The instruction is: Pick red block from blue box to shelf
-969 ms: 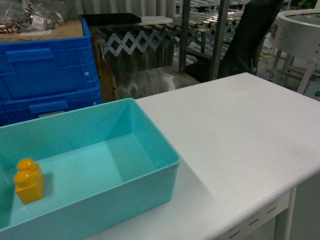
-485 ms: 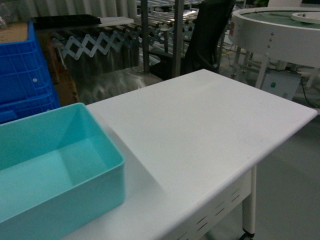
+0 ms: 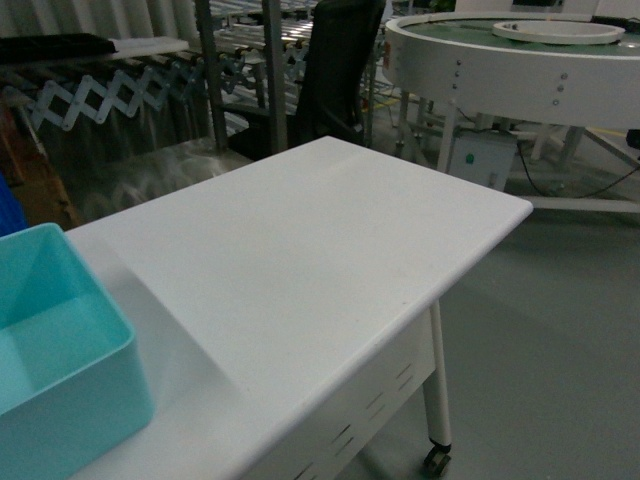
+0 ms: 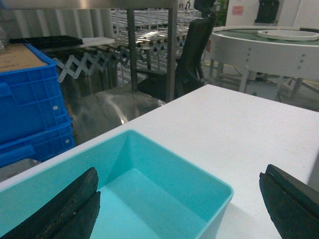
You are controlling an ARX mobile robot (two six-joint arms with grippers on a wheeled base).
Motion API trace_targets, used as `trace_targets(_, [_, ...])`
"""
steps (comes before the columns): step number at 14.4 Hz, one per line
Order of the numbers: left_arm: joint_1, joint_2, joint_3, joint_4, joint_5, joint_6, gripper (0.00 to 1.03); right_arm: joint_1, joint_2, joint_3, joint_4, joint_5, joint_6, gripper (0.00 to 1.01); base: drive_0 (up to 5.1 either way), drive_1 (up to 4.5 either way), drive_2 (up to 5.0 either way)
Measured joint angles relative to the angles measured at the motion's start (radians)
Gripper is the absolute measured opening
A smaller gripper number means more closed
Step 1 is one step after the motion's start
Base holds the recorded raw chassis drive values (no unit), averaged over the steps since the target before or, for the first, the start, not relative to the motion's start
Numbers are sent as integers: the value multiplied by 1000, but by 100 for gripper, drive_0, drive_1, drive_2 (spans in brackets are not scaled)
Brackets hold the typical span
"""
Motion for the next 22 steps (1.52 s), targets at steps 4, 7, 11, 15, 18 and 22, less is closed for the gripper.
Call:
trace_targets(4, [0, 0, 0, 0, 0, 0, 98, 0, 0, 0, 0, 0, 0, 29, -161, -161, -161])
trace_targets(7, [0, 0, 0, 0, 0, 0, 98, 0, 0, 0, 0, 0, 0, 29, -162, -162, -162])
trace_targets(11, [0, 0, 0, 0, 0, 0, 98, 0, 0, 0, 0, 0, 0, 29, -163, -163, -163])
trace_targets(15, [0, 0, 0, 0, 0, 0, 98, 0, 0, 0, 0, 0, 0, 29, -166, -166, -166])
trace_targets(18, [0, 0, 0, 0, 0, 0, 98, 0, 0, 0, 0, 0, 0, 29, -153, -153, -153])
trace_targets(22, [0, 0, 0, 0, 0, 0, 98, 0, 0, 0, 0, 0, 0, 29, -167, -167, -167])
